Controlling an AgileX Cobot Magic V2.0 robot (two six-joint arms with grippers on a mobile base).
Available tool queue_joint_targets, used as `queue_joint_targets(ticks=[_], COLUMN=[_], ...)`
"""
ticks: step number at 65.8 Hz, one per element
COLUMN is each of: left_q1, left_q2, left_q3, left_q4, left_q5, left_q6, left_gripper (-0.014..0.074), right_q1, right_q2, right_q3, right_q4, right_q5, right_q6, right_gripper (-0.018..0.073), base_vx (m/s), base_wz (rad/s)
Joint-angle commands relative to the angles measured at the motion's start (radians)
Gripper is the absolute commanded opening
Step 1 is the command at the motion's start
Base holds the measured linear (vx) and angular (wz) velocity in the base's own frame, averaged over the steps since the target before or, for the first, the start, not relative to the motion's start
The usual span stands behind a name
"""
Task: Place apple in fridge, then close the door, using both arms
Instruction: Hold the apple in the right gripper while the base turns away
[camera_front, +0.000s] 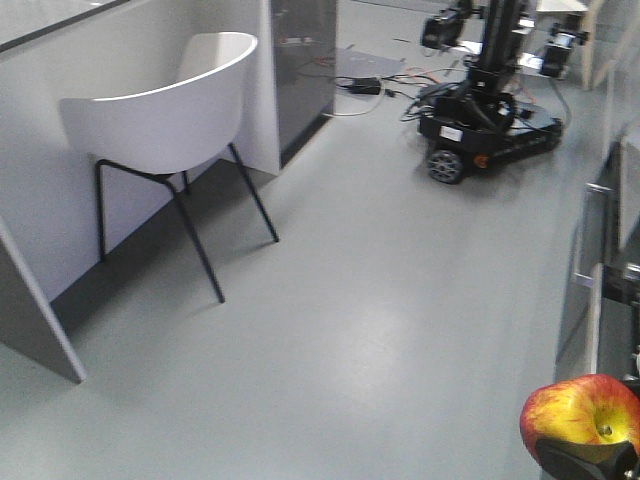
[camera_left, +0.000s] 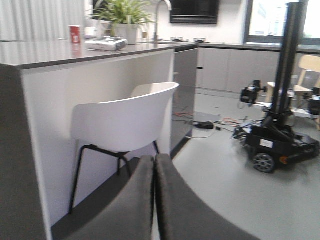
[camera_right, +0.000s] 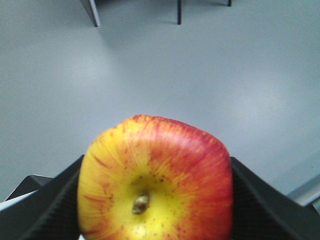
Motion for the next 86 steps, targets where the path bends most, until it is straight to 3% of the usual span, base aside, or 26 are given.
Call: queue_joint_targets(ticks=[1,86], left_q1=[-0.001,-0.001], left_q2=[-0.015,-0.015], left_q3=[0.03,0.03], left_q4=[-0.004,-0.004], left_q5=[-0.074,-0.074], left_q6=[-0.008,-0.008], left_gripper=[-0.0006,-0.0006], right_q1=[-0.003,-0.003], right_q2=[-0.001,-0.001], right_q3=[-0.027,-0.027], right_q4=[0.004,0.003], right_q5=[-0.063,-0.056], right_q6=[-0.003,-0.003], right_gripper=[0.0357,0.0357], base_vx=[-0.01,0.01], base_wz=[0.44,0.46])
